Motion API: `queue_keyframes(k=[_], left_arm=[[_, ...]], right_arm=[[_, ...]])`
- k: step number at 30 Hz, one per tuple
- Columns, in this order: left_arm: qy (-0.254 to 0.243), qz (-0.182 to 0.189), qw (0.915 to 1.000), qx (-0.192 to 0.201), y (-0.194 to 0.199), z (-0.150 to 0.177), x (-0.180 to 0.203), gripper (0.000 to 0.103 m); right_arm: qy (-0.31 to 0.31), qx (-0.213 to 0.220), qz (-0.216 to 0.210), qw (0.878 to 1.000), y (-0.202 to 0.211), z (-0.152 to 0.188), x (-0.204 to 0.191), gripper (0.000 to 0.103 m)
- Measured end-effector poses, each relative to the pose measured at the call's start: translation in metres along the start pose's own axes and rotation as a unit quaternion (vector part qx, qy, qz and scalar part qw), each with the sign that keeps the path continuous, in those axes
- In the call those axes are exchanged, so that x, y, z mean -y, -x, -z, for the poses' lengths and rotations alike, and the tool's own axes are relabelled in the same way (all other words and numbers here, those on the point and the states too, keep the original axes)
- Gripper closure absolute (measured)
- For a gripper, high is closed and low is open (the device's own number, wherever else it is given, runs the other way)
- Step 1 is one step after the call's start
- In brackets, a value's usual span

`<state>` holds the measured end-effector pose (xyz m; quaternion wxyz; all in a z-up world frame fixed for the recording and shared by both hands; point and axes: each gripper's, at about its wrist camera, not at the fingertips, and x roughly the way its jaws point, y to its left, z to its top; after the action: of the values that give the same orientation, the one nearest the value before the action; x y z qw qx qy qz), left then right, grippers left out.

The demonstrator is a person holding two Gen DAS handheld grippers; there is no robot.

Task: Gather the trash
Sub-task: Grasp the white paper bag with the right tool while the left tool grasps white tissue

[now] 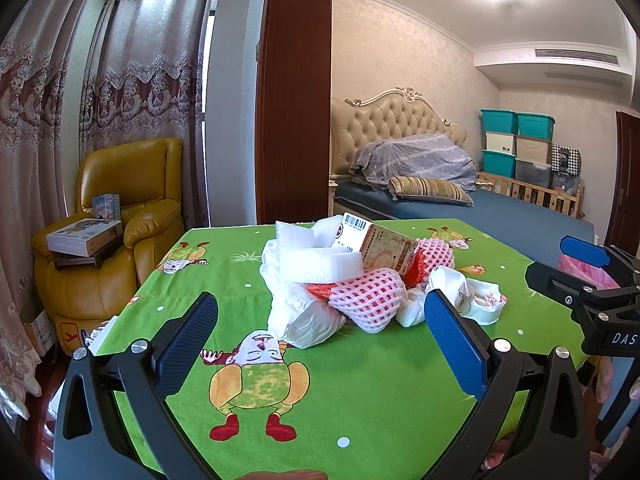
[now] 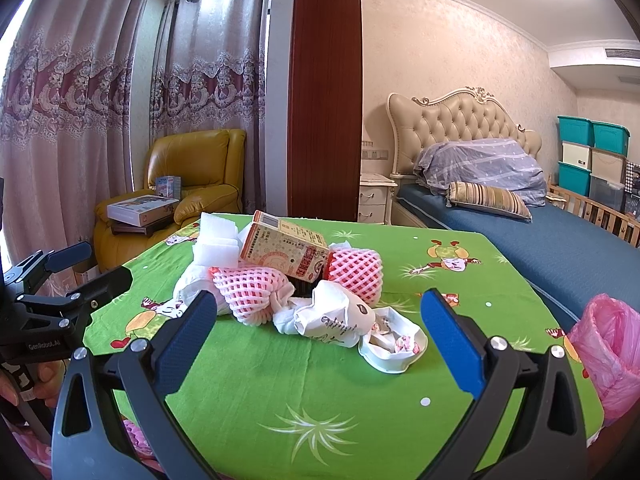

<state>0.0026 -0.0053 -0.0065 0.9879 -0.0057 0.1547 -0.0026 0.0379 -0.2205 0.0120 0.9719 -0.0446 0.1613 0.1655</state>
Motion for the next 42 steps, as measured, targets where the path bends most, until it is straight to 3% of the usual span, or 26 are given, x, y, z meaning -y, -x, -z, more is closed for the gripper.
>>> queue_keyframes(k=[5, 11, 19, 21, 25, 31, 33, 35, 42], left_arm=[[0.006, 0.010, 0.9997, -0.020, -0.008, 0.005, 0.002, 0.006], [0.032, 0.003, 0.9973, -0.065, -0.028, 0.009, -0.012, 0.006], [0.084, -0.001, 0.9877, -0.132, -0.060, 0.027, -0.039, 0.006], [0.077, -0.018, 0.9877, -0.135, -0.064, 0.030, -0.042, 0.006], [0.077, -0.017, 0.9863, -0.145, -0.074, 0.031, -0.048, 0.006], [0.038, -0.023, 0.9865, -0.158, -0.088, 0.032, -0.048, 0.006], [0.029, -0.022, 0.9870, -0.157, -0.092, 0.030, -0.047, 0.006], [0.022, -0.024, 0.9871, -0.157, -0.098, 0.028, -0.047, 0.006], [0.043, -0.011, 0.9847, -0.168, -0.119, 0.017, -0.051, 0.007]], right_arm=[[-0.011, -0.009, 0.010, 1.000, -0.004, 0.006, 0.005, 0.004], [-0.038, -0.054, 0.029, 0.997, -0.028, 0.019, 0.031, 0.004], [-0.046, -0.089, 0.030, 0.994, -0.068, 0.022, 0.042, 0.004], [-0.048, -0.103, 0.017, 0.993, -0.082, 0.021, 0.041, 0.004], [-0.037, -0.129, 0.002, 0.991, -0.111, 0.021, 0.030, 0.004], [-0.040, -0.185, -0.013, 0.982, -0.151, 0.023, 0.028, 0.004], [-0.039, -0.187, -0.016, 0.982, -0.155, 0.024, 0.026, 0.005], [-0.036, -0.182, -0.020, 0.982, -0.156, 0.024, 0.025, 0.020], [-0.024, -0.137, -0.024, 0.990, -0.132, 0.023, 0.019, 0.021]])
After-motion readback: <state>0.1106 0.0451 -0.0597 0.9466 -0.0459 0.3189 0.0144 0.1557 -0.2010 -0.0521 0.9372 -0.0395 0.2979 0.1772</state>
